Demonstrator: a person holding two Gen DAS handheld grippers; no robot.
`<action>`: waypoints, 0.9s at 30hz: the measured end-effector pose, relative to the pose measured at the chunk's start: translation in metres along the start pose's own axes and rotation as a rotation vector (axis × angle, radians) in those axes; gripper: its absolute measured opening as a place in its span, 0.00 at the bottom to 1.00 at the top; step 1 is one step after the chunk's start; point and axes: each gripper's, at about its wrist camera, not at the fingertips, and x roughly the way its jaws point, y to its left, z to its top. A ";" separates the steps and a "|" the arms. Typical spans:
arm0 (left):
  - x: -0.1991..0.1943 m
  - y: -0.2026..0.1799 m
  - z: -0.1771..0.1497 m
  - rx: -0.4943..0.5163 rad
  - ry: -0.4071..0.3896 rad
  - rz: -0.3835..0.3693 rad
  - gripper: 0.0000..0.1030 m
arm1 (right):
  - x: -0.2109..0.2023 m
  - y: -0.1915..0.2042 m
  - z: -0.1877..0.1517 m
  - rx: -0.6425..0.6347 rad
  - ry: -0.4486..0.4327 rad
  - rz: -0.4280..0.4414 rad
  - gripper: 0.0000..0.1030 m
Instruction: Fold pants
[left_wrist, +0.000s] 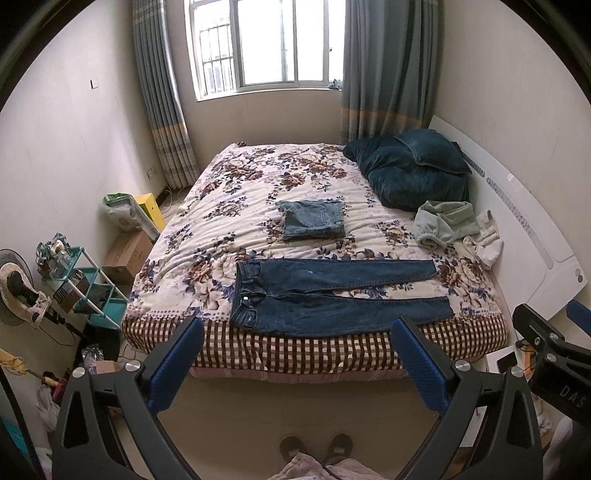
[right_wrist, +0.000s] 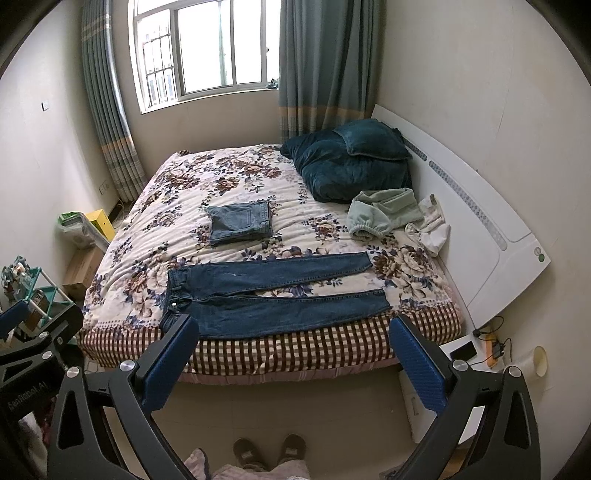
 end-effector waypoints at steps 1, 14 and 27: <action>0.000 0.000 0.000 0.001 0.000 0.001 1.00 | 0.000 0.001 0.001 0.000 0.001 0.002 1.00; 0.022 -0.017 0.012 -0.047 -0.006 0.035 1.00 | 0.027 -0.018 0.006 0.009 0.018 0.026 1.00; 0.161 -0.038 0.032 -0.081 0.074 0.153 1.00 | 0.202 -0.068 0.046 0.076 0.074 0.025 1.00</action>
